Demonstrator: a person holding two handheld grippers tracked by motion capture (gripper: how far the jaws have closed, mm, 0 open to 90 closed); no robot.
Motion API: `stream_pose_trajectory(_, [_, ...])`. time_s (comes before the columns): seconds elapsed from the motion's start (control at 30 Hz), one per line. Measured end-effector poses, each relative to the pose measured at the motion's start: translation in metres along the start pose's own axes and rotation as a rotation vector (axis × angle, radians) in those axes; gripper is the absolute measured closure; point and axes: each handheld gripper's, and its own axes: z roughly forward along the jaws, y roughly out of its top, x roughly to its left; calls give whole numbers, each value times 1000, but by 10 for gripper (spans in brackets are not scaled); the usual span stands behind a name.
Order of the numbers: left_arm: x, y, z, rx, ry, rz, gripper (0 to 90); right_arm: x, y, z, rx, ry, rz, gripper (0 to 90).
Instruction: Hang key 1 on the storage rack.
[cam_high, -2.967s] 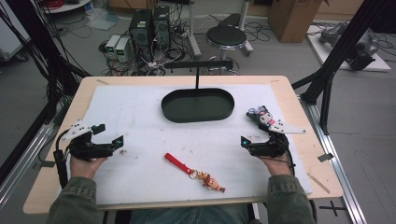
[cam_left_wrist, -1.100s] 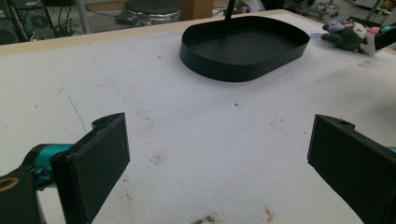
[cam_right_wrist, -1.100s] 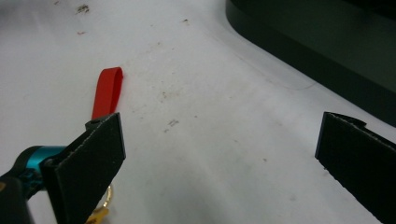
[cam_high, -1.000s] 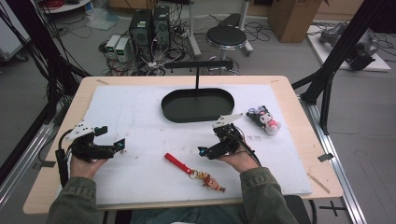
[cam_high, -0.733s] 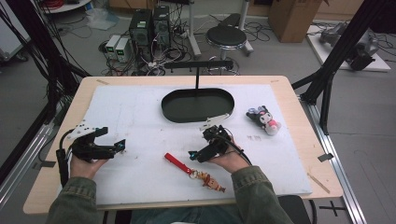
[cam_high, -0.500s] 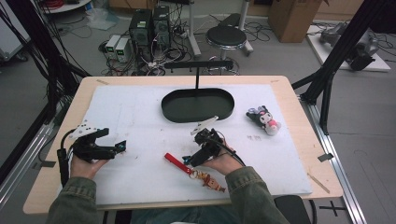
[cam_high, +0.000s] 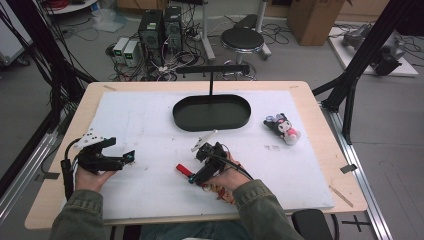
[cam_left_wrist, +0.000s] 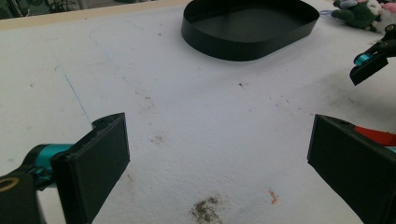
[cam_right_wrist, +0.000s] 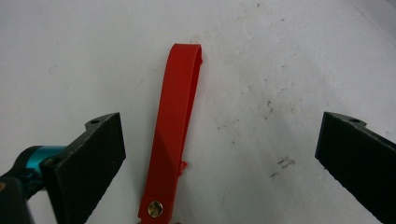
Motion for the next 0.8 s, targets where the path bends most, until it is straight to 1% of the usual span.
stream_pose_trajectory(0.03, [0, 0, 0, 4, -3, 0, 60, 0, 0, 1, 2, 0, -14, 7])
stream_pose_trajectory(0.07, [0, 0, 1, 5, -2, -3, 60, 2, 1, 2, 5, 0, -8, 7])
stream_pose_trajectory(0.2, [0, 0, 1, 7, -2, -2, 60, 6, 3, 5, 10, 1, -33, 7])
stream_pose_trajectory(0.33, [0, 0, 1, 9, 0, -2, 60, 11, 6, 11, 31, 3, -32, 8])
stream_pose_trajectory(0.4, [0, 0, 1, 7, 1, 0, 60, 13, 8, 14, 39, -3, -14, 8])
stream_pose_trajectory(0.43, [0, 0, 1, 4, 2, -2, 60, 13, 8, 15, 43, -5, -14, 9])
stream_pose_trajectory(0.47, [0, 0, 1, 5, 3, -5, 60, 13, 9, 16, 43, -5, -7, 26])
stream_pose_trajectory(0.5, [0, 0, 1, 5, 3, -5, 60, 13, 9, 16, 48, -2, -11, 62])
stream_pose_trajectory(0.53, [0, 0, 1, 5, 4, -5, 60, 14, 9, 17, 56, -1, -4, 65])
stream_pose_trajectory(0.57, [0, 0, 1, 4, 4, -5, 60, 15, 10, 18, 64, -4, 4, 104])
stream_pose_trajectory(0.6, [1, 0, 1, 5, 3, -3, 60, 15, 10, 17, 70, -4, -2, 193])
stream_pose_trajectory(0.63, [0, 0, 1, 4, 4, -5, 60, 17, 11, 17, 73, -19, -25, 239])
stream_pose_trajectory(0.67, [0, 0, 1, 4, 4, -5, 60, 17, 11, 16, 74, -21, -33, 279])
stream_pose_trajectory(0.73, [0, 0, 1, 6, 5, -5, 60, 19, 12, 15, 73, -24, -31, 348])
stream_pose_trajectory(0.8, [1, 0, 1, 5, 4, -5, 60, 20, 13, 14, 62, -29, -48, 378])
